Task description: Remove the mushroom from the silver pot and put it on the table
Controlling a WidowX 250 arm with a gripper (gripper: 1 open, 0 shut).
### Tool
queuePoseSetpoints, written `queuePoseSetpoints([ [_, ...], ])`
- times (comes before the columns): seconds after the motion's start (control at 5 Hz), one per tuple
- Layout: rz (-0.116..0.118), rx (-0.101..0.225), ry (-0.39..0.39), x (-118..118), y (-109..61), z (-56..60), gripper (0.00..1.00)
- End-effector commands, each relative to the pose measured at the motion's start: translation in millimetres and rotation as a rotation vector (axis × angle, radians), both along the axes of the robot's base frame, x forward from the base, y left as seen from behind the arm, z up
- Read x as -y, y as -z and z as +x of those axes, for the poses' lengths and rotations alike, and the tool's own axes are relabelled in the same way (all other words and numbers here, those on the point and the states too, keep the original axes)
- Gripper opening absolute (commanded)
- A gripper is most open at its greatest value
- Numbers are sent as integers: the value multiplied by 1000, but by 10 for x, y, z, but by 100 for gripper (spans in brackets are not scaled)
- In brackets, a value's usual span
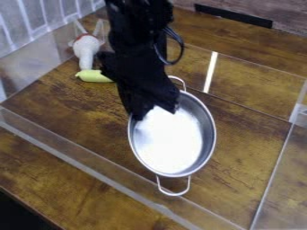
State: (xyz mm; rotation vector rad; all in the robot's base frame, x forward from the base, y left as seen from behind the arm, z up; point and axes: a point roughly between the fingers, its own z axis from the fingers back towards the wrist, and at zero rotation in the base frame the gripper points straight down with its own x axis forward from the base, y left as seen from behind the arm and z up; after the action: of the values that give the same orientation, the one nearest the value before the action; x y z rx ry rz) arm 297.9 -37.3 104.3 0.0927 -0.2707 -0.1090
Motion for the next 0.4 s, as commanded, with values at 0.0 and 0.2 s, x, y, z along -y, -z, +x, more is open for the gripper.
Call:
queuePoseSetpoints([
  [0.0,-9,61,-14,93,-154,155,0],
  [0.2,-11,64,-33,143,-142,233,0],
])
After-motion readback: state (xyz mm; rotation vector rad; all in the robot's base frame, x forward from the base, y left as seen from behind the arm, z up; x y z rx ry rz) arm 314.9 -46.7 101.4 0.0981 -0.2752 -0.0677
